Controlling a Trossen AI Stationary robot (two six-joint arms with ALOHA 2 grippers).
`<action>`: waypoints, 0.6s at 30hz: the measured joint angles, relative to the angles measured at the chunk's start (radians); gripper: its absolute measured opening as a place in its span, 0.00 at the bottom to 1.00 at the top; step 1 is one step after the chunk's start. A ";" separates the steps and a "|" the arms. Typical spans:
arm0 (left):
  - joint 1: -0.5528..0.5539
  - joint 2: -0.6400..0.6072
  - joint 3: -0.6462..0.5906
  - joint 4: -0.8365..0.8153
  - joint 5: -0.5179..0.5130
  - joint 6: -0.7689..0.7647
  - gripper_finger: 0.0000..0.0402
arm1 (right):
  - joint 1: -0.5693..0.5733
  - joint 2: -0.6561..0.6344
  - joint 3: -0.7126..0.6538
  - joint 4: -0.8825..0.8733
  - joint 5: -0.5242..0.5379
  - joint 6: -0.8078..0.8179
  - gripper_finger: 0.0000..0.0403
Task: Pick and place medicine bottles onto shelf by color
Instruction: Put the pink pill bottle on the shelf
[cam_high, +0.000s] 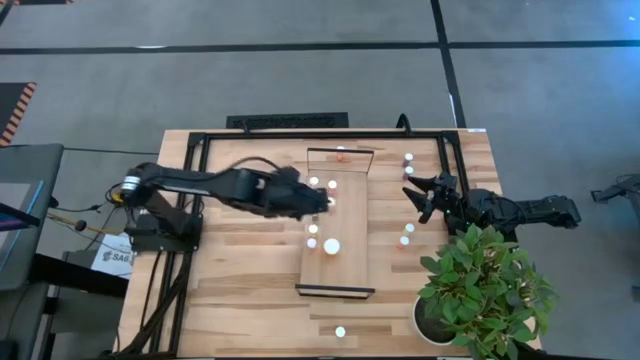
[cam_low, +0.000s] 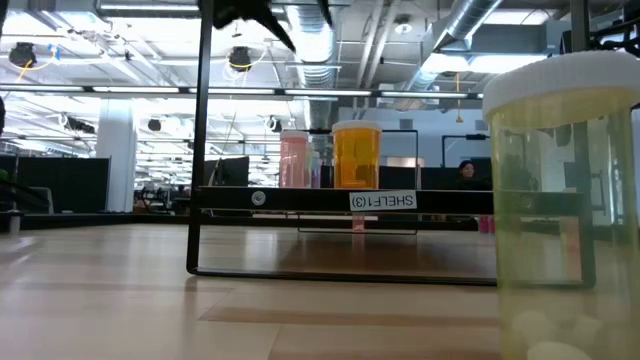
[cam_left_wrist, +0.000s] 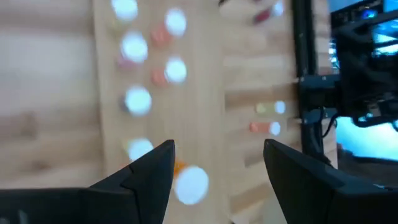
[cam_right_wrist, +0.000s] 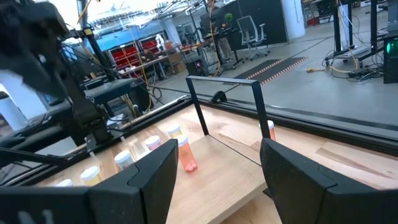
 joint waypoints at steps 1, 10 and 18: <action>0.000 -0.027 0.000 -0.020 -0.021 0.029 0.58 | 0.000 0.000 0.000 0.000 0.000 0.000 0.62; -0.044 -0.259 -0.010 -0.303 -0.185 0.182 0.58 | 0.000 0.000 0.000 0.000 0.000 0.000 0.62; -0.166 -0.474 -0.152 -0.478 -0.292 0.069 0.58 | 0.000 0.000 0.000 0.000 0.000 0.000 0.62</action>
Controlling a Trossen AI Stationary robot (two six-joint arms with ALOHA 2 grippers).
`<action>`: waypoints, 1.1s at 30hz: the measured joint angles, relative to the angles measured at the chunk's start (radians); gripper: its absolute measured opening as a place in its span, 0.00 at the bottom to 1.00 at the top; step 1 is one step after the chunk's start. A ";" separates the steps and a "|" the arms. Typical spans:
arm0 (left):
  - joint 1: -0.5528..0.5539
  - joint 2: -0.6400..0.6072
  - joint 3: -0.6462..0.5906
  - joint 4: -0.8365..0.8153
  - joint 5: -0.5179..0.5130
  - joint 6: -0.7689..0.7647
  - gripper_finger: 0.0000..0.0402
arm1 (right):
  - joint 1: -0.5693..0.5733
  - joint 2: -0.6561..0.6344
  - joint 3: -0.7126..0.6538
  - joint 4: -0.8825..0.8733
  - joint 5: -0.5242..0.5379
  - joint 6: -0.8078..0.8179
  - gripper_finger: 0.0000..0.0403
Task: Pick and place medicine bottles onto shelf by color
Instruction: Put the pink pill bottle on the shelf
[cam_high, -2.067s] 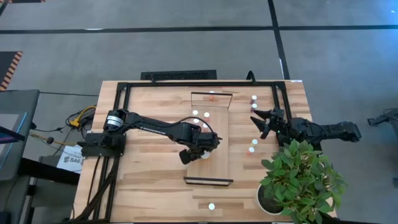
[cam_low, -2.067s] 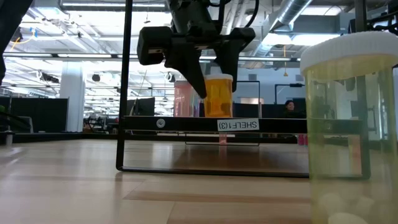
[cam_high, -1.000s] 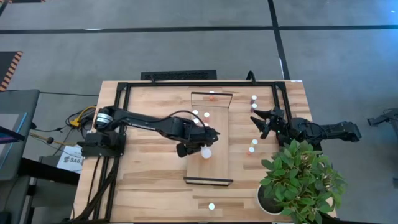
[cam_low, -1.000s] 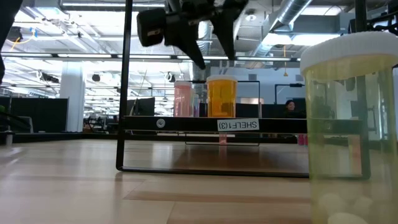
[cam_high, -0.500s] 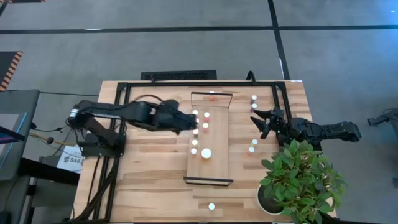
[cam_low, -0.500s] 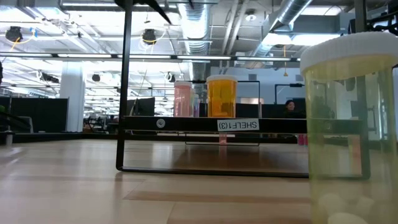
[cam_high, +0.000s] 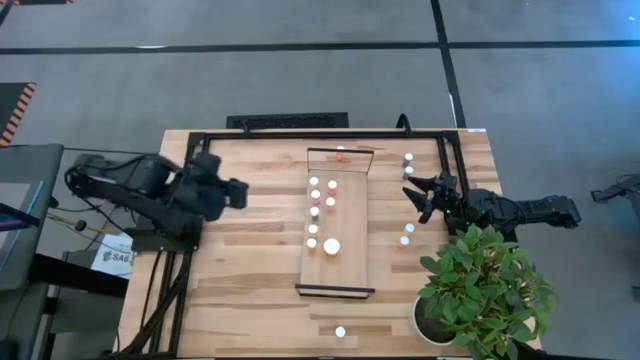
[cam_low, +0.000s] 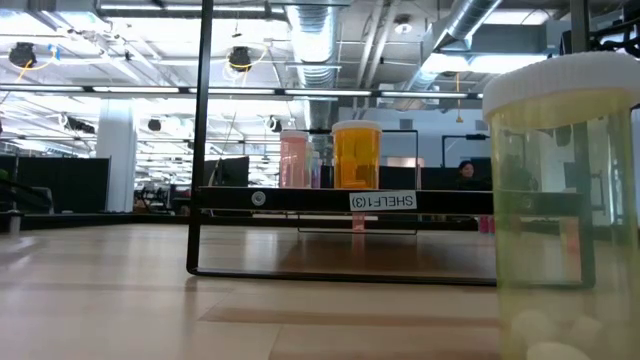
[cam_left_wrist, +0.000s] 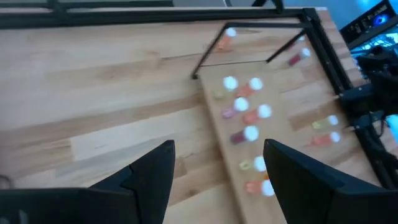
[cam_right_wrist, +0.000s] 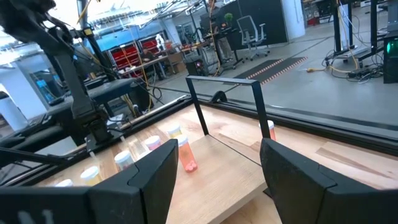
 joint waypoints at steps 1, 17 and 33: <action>-0.017 -0.029 -0.038 -0.003 -0.009 -0.021 0.58 | 0.000 0.000 0.000 0.000 0.000 0.000 0.62; -0.148 -0.539 -0.837 0.528 -0.212 0.030 0.58 | 0.000 0.000 0.000 0.000 0.000 0.000 0.62; 0.019 -0.759 -0.989 0.692 -0.293 0.461 0.63 | 0.000 0.000 0.000 0.000 0.000 0.000 0.62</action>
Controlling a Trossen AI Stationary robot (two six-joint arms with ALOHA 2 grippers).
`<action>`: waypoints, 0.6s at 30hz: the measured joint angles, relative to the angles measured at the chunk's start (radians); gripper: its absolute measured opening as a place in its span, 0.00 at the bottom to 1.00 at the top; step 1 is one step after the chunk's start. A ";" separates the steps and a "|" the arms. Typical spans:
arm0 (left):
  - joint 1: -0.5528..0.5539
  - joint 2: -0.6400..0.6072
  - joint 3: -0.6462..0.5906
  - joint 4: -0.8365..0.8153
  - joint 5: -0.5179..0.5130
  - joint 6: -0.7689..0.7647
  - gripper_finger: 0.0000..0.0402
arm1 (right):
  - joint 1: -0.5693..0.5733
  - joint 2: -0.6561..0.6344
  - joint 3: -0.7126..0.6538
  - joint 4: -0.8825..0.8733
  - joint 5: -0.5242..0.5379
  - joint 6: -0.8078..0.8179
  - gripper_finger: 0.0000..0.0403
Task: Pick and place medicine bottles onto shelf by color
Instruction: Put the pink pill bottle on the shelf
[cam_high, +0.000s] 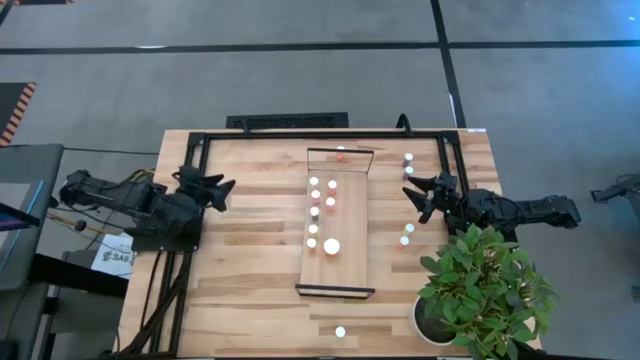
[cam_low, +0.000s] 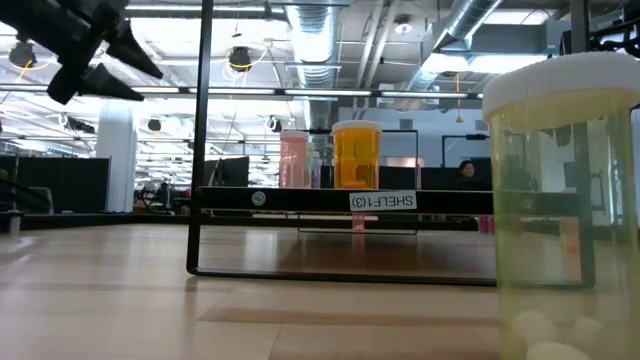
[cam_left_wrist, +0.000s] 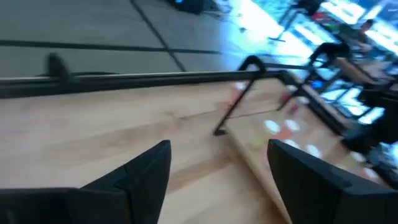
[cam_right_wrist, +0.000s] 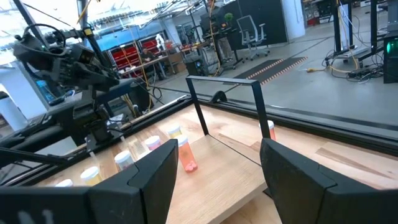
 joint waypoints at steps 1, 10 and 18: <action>0.013 -0.001 0.000 -0.021 0.008 -0.010 0.65 | 0.000 0.000 0.000 0.000 0.000 0.000 0.62; 0.051 0.001 -0.162 0.264 0.007 -0.062 0.75 | 0.000 0.000 0.000 0.000 0.000 0.000 0.62; 0.051 0.004 -0.339 0.702 0.025 0.115 0.75 | 0.000 0.000 0.000 0.000 0.000 0.000 0.62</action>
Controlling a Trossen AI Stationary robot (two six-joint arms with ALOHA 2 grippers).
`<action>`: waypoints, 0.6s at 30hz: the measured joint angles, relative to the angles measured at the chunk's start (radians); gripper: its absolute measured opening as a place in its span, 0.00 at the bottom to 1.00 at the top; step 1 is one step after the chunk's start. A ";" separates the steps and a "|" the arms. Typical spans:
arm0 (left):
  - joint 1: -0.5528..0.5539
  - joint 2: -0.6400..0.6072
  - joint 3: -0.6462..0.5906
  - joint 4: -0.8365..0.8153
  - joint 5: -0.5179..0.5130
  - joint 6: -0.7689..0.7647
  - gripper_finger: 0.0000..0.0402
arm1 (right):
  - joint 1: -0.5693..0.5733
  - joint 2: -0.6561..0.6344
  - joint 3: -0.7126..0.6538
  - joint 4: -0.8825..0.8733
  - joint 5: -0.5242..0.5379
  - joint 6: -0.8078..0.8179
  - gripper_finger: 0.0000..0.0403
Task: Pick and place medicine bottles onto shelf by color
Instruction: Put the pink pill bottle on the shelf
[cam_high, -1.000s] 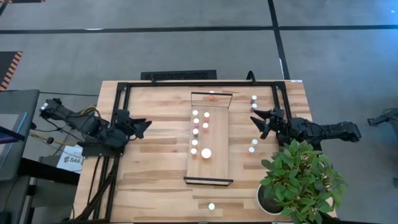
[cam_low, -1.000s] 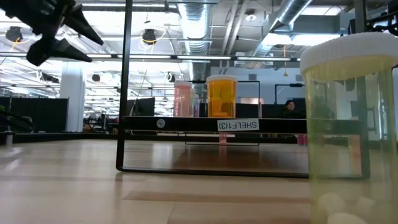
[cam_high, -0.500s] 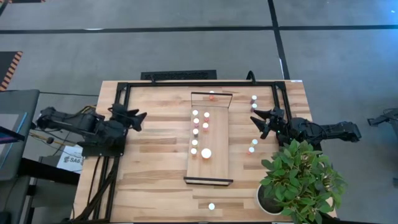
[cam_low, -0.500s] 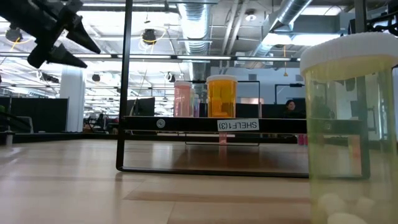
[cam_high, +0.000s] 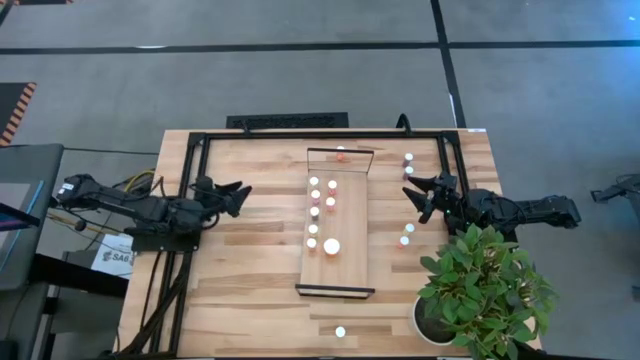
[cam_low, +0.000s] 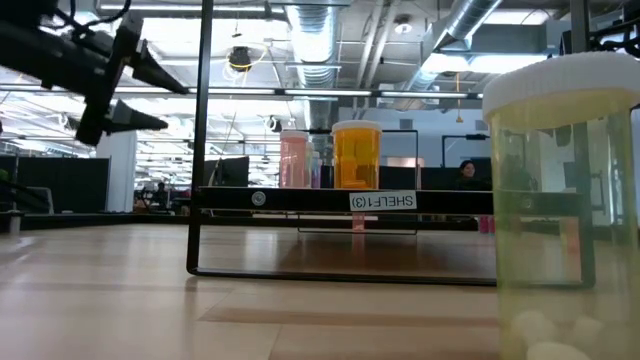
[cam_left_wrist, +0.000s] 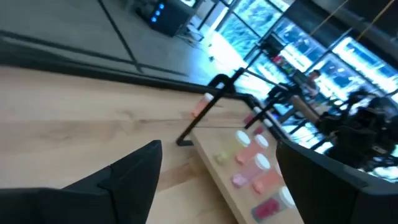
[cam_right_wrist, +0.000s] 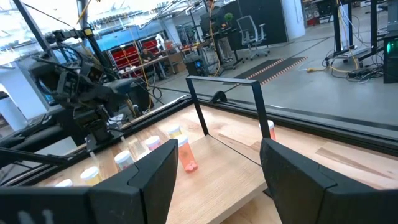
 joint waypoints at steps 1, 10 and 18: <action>0.000 0.000 -0.023 0.038 0.009 -0.004 0.75 | 0.000 0.000 0.000 0.000 0.000 0.000 0.62; 0.000 0.000 -0.140 0.197 0.036 -0.027 0.75 | 0.000 0.000 0.000 0.000 0.000 0.000 0.62; -0.010 0.000 -0.141 0.141 0.036 -0.078 0.75 | 0.000 0.000 0.000 0.000 0.000 0.000 0.62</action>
